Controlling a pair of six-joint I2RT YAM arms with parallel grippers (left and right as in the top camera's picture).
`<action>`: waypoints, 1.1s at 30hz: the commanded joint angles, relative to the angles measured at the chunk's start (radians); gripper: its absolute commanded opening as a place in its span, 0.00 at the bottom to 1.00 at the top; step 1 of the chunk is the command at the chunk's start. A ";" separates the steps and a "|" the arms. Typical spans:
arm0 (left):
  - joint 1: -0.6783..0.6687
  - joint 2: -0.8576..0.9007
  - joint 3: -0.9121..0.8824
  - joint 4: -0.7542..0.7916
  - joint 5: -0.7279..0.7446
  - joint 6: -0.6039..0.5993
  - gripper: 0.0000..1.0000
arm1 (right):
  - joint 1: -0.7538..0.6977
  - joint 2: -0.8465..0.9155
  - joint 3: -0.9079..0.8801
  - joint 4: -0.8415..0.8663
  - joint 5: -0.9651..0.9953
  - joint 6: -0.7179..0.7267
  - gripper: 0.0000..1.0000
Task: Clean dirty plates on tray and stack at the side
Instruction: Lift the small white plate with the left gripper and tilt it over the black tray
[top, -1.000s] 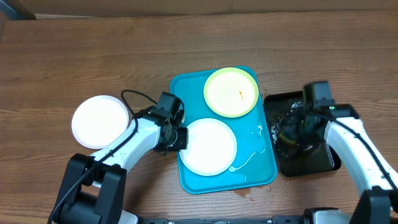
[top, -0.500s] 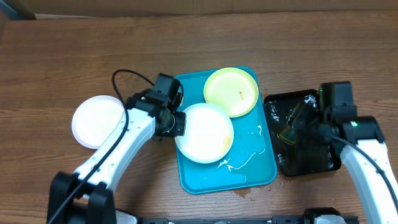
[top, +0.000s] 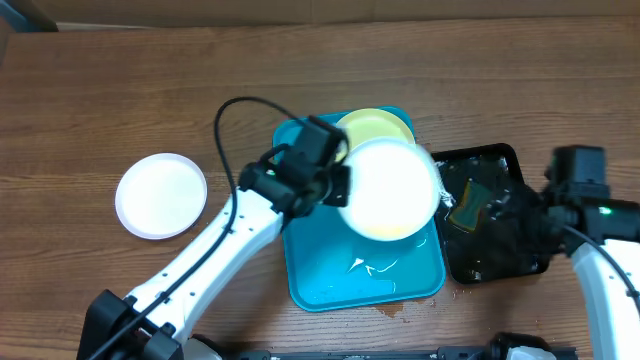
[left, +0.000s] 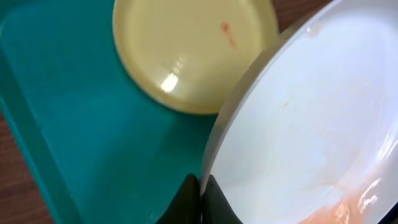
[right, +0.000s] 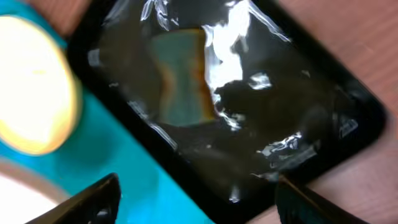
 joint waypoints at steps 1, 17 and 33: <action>-0.065 0.032 0.137 0.013 -0.148 -0.037 0.04 | -0.119 -0.003 0.003 -0.027 -0.003 0.003 0.94; -0.390 0.443 0.573 0.084 -0.831 0.282 0.04 | -0.368 0.031 -0.016 -0.088 -0.003 -0.025 1.00; -0.567 0.445 0.573 0.326 -1.237 0.678 0.04 | -0.368 0.031 -0.016 -0.077 -0.003 -0.025 1.00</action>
